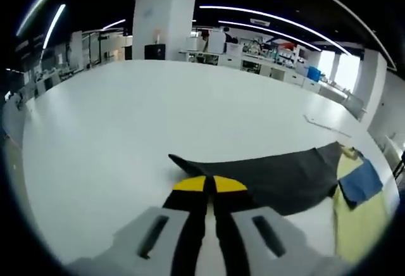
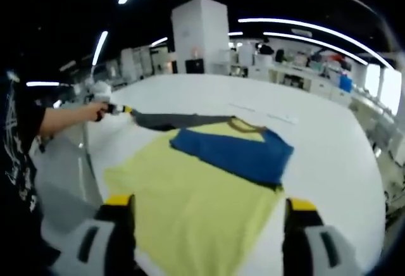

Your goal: Fold the garment on the visible template until the final outline fits inside the template.

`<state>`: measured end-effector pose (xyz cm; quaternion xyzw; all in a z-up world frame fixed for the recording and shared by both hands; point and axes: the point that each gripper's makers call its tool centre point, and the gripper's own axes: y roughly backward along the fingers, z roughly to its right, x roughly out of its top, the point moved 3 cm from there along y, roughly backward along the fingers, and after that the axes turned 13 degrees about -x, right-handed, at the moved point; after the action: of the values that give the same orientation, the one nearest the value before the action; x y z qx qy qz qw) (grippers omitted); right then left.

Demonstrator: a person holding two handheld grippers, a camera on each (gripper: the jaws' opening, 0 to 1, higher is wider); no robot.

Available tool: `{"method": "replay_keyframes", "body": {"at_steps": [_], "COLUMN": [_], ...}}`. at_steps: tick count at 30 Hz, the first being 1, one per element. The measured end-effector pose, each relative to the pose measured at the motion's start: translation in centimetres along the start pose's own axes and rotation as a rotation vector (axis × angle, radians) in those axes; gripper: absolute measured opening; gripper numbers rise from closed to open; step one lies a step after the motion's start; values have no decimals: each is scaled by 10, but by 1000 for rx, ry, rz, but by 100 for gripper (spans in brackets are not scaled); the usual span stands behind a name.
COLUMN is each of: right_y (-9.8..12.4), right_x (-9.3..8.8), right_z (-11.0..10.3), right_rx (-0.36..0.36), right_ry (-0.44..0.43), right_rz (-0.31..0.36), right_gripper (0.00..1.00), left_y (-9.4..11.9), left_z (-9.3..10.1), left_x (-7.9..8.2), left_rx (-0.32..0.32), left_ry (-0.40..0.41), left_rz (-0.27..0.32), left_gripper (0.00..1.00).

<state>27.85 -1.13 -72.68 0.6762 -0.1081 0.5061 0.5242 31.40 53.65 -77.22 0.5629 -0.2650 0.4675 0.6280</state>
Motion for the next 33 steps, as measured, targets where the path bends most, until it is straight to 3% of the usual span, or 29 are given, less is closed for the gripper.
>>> {"method": "replay_keyframes", "body": {"at_steps": [10,16,18,19,28,33], "right_y": [1,0,1,1,2,2], "right_x": [-3,-8,-10,-10,-15,-18], "right_z": [4,3,2,1,1,1], "right_rx": [-10,-19,-19,-15,-6,0], "right_ry": [-37,-49,-55,-58,-60,-59], "right_rz": [19,5,5,5,-3,-3], "right_gripper": [99,99,99,99,99,99], "left_y": [-10,-21,-22,-26,-39,-39], "left_z": [47,65,85,78,115,153], "left_x": [13,26,30,31,43,43], "left_rx": [-80,-156,-175,-186,-271,-317], "left_ry": [-67,-115,-128,-131,-139,-150], "left_rz": [4,13,18,17,19,16], "left_gripper": [0,0,0,0,0,0]}}
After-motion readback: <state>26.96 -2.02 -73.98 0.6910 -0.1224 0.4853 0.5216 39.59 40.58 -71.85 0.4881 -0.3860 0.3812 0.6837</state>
